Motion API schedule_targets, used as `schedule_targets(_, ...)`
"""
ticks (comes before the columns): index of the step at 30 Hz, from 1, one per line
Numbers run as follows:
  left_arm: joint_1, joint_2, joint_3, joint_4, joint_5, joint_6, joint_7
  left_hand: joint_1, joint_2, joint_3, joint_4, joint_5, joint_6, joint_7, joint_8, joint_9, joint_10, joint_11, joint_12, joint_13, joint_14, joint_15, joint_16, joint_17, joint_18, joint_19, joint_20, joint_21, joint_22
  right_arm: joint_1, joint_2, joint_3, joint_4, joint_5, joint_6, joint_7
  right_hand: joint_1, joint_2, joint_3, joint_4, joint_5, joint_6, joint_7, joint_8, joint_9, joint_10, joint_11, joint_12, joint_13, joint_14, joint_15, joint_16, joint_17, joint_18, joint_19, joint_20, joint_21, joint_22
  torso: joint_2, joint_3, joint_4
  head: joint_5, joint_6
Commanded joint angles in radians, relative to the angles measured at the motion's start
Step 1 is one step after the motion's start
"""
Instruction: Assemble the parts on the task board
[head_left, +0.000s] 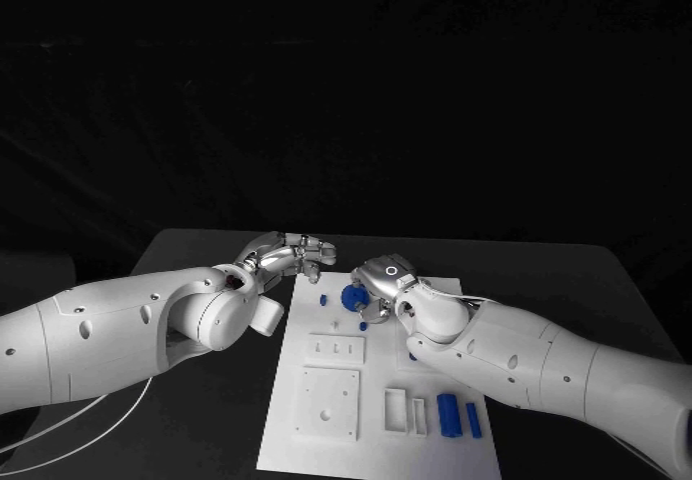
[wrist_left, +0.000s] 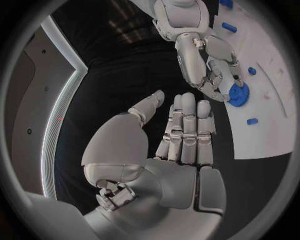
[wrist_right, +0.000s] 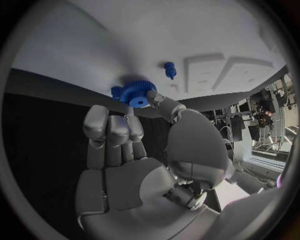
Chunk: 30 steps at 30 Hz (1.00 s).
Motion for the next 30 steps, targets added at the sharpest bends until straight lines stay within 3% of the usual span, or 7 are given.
schedule_targets(1,0.001,0.002,0.001,0.004,0.001,0.005,0.002,-0.009,0.001,0.004,-0.003,-0.002,0.002,0.002,-0.006,0.001,0.001,0.007,-0.005,0.001,-0.003,0.003,0.006,0.000,0.021,-0.004,-0.009,0.007,0.007,-0.003,0.008,-0.003,-0.013,0.007,0.029,0.009,0.009,0.002,0.001,0.005,0.000,0.007,0.018,-0.008,0.000,-0.018,0.000,-0.017,-0.010,-0.001,-0.001,-0.008,0.001,0.114,-0.001,-0.002,0.001,0.011,-0.001,0.0009,-0.0027,0.003,0.001)
schedule_targets(11,0.001,0.003,0.001,0.003,0.001,0.004,0.000,-0.010,-0.001,0.004,-0.004,-0.004,0.000,0.003,-0.008,0.002,-0.002,0.008,-0.008,0.002,-0.004,0.004,0.005,0.000,0.021,-0.005,-0.008,0.008,0.006,-0.004,0.017,-0.006,-0.017,0.019,0.036,0.008,0.009,-0.008,-0.010,0.004,-0.004,-0.053,0.038,-0.041,-0.017,-0.055,0.018,-0.053,-0.036,-0.001,0.016,-0.018,0.002,0.114,-0.007,0.000,-0.004,0.010,-0.001,0.0011,-0.0009,0.004,0.003)
schedule_targets(13,0.001,0.004,0.001,0.003,0.001,0.005,0.000,-0.011,-0.001,0.004,-0.003,-0.004,0.000,0.003,-0.008,0.002,-0.002,0.008,-0.008,0.002,-0.004,0.004,0.005,0.000,0.021,-0.005,-0.008,0.008,0.006,-0.004,0.017,-0.006,-0.016,0.027,0.035,0.009,0.010,-0.009,-0.013,0.003,-0.004,-0.061,0.040,-0.044,-0.018,-0.057,0.021,-0.055,-0.037,-0.001,0.018,-0.019,0.003,0.114,-0.007,0.000,-0.005,0.009,0.000,0.0012,-0.0010,-0.001,0.007)
schedule_targets(17,0.001,0.006,0.001,0.002,0.001,0.005,0.000,-0.011,-0.001,0.005,-0.004,-0.004,0.000,0.003,-0.008,0.003,-0.003,0.008,-0.008,0.002,-0.004,0.004,0.005,0.000,0.021,-0.005,-0.008,0.008,0.006,-0.004,0.020,-0.006,-0.013,0.030,0.037,0.009,0.011,-0.008,-0.019,0.004,-0.005,-0.079,0.045,-0.053,-0.021,-0.057,0.026,-0.054,-0.036,-0.001,0.023,-0.019,0.005,0.114,-0.005,-0.002,-0.004,0.009,0.000,0.0009,-0.0010,0.013,0.008)
schedule_targets(24,0.001,0.006,0.001,0.002,-0.002,0.002,-0.008,-0.011,-0.001,0.005,-0.004,-0.004,0.000,0.003,-0.008,0.003,-0.003,0.008,-0.008,0.002,-0.004,0.004,0.005,0.000,0.021,-0.005,-0.008,0.008,0.006,-0.003,0.017,-0.006,-0.005,0.048,0.058,-0.001,0.011,-0.008,-0.021,0.004,-0.005,-0.085,0.046,-0.055,-0.022,-0.058,0.026,-0.054,-0.037,-0.001,0.023,-0.019,0.006,0.114,-0.004,-0.002,-0.003,0.009,0.000,0.0009,-0.0005,0.011,0.009)
schedule_targets(25,0.001,0.005,0.001,0.002,-0.002,0.001,-0.008,0.027,0.015,0.037,-0.014,0.031,-0.002,0.003,-0.010,0.003,-0.005,0.009,-0.010,0.002,-0.004,0.002,0.005,-0.001,0.024,-0.006,-0.009,0.007,0.004,-0.003,0.016,-0.006,-0.004,0.056,0.058,-0.002,-0.003,-0.013,-0.036,0.008,-0.004,-0.129,0.041,-0.077,-0.031,-0.055,0.024,-0.051,-0.035,0.000,0.021,-0.019,0.007,0.114,-0.001,-0.001,0.000,0.010,0.000,0.0009,-0.0002,0.010,0.010)
schedule_targets(30,0.002,0.004,0.001,0.003,-0.002,0.000,-0.013,0.025,0.006,0.054,-0.008,0.041,-0.002,0.005,-0.012,0.006,-0.004,0.010,-0.012,0.004,-0.003,0.006,0.006,-0.001,0.021,-0.005,-0.006,0.011,0.003,-0.003,0.011,-0.006,0.004,0.092,0.072,-0.003,-0.014,-0.013,-0.056,0.013,-0.006,-0.136,0.040,-0.077,-0.029,-0.054,0.021,-0.049,-0.033,0.000,0.018,-0.019,0.010,0.114,0.002,-0.004,0.003,0.012,-0.001,0.0016,-0.0018,0.011,0.009)
